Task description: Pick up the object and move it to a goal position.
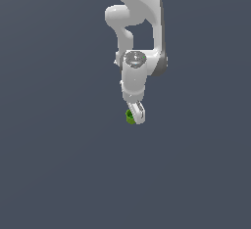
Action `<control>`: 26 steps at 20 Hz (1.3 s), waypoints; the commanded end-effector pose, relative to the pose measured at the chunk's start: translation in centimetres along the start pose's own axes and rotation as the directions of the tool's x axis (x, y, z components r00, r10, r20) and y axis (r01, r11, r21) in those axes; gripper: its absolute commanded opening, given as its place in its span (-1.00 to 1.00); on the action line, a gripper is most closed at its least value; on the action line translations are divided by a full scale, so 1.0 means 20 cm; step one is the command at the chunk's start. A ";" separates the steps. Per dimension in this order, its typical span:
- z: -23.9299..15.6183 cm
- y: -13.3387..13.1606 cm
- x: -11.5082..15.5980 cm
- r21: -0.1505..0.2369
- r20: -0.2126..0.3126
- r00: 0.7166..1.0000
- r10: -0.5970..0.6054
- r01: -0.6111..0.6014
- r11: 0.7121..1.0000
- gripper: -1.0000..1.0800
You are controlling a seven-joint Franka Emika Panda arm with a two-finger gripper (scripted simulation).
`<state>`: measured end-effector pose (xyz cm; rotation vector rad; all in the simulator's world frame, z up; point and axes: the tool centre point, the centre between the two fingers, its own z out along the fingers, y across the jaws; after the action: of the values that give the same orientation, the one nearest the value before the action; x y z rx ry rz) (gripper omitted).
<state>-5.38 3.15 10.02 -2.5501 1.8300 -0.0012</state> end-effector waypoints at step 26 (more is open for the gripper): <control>0.24 0.04 -0.02 -0.003 -0.002 0.990 0.145 -0.145 0.989 0.92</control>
<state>-6.28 3.39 5.95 -2.4142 2.0111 0.0004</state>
